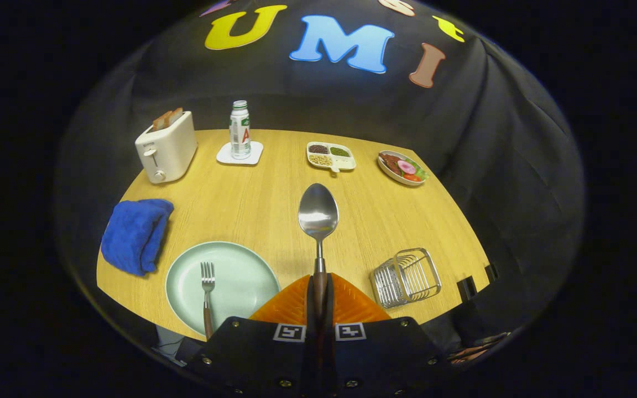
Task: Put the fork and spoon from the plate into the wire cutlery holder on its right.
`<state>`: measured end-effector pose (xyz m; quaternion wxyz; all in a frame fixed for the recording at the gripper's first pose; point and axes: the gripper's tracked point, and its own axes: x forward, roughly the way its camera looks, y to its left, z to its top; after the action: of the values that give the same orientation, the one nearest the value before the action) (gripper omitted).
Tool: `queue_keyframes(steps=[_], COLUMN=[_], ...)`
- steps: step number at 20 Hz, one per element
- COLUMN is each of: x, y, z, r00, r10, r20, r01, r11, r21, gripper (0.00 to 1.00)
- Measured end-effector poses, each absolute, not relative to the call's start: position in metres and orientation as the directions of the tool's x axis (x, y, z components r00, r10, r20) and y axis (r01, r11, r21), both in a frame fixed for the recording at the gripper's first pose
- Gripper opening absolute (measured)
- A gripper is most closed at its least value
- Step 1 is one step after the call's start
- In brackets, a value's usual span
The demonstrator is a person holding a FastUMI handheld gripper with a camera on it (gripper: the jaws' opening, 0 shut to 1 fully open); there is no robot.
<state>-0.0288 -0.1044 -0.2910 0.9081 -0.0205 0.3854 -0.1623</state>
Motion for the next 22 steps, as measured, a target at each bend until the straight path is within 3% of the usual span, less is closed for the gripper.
queue_keyframes(steps=[13, 22], x=[-0.091, -0.107], y=[-0.199, -0.214], z=[-0.316, -0.341], r00=[0.438, 0.293], r10=[-0.447, -0.373], r20=[-0.78, -0.881], r01=[0.572, 0.585], r11=[0.808, 0.798], r21=[-0.142, -0.143], gripper=[0.05, 0.05])
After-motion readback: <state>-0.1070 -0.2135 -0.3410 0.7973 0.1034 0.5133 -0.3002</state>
